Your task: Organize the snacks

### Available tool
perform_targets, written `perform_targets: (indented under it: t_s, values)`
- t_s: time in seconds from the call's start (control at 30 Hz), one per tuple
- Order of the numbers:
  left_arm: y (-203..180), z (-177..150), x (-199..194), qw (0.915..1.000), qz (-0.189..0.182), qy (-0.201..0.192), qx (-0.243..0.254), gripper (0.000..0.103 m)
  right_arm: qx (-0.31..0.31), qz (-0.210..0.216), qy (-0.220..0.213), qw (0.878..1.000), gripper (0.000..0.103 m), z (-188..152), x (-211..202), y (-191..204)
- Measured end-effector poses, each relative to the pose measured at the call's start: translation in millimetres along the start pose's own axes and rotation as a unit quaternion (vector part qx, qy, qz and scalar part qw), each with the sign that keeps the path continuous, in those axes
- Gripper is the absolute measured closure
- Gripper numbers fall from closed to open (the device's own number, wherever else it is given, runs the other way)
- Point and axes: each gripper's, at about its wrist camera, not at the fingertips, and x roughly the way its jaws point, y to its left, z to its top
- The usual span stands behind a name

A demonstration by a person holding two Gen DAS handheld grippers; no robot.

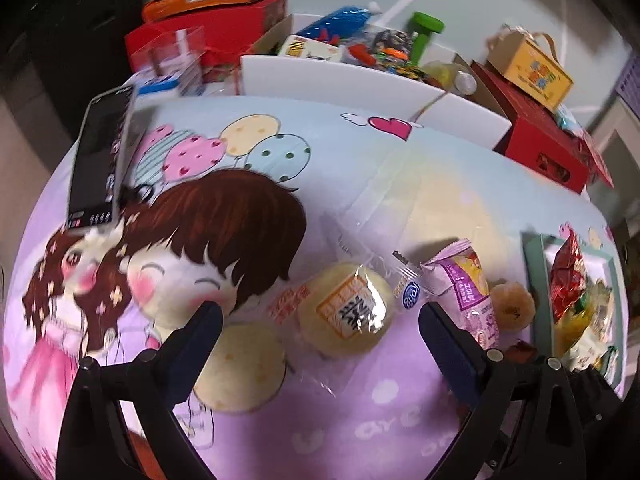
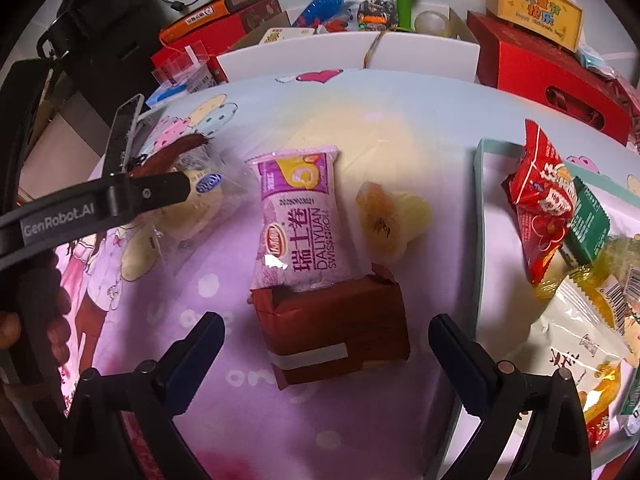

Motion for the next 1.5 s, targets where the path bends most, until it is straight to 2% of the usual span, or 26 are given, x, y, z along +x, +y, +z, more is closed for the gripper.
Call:
perform_targets:
  t_s: [0.17, 0.4, 0.73, 0.87, 0.93, 1.0, 1.1, 1.5]
  values:
    - [-5.9, 2.7, 10.8, 0.9993, -0.010, 0.004, 0.034, 0.004, -0.004, 0.001, 0.008, 1.000, 0.001, -0.9, 5.3, -0.1]
    - [-18.7, 5.1, 23.7, 0.9969, 0.005, -0.001, 0.079, 0.004, -0.013, -0.008, 0.021, 1.000, 0.001, -3.0, 13.6, 3.8]
    - [-24.2, 5.6, 32.0, 0.9951, 0.020, -0.008, 0.097, 0.004, -0.021, -0.020, 0.023, 0.999, 0.001, -2.7, 19.5, 9.7]
    - [-21.7, 5.7, 31.6, 0.9960, 0.015, -0.007, 0.088, 0.005, -0.020, -0.021, 0.021, 0.999, 0.008, -2.7, 18.3, 9.1]
    - [-21.7, 6.0, 29.4, 0.9961, 0.013, -0.010, 0.087, 0.012, -0.019, -0.023, 0.019, 0.999, 0.014, -2.7, 17.4, 10.0]
    - [-22.5, 6.5, 27.7, 0.9963, 0.005, -0.011, 0.086, 0.036, -0.017, -0.027, 0.016, 0.999, 0.021, -2.7, 15.5, 8.4]
    - [-24.4, 6.1, 27.4, 0.9961, 0.012, -0.006, 0.088, 0.048, -0.008, -0.024, 0.014, 1.000, 0.027, -2.4, 13.3, 4.1]
    - [-20.0, 4.1, 14.1, 0.9974, 0.020, 0.010, 0.069, 0.050, -0.004, -0.021, 0.003, 1.000, 0.031, -2.4, 0.8, 1.7]
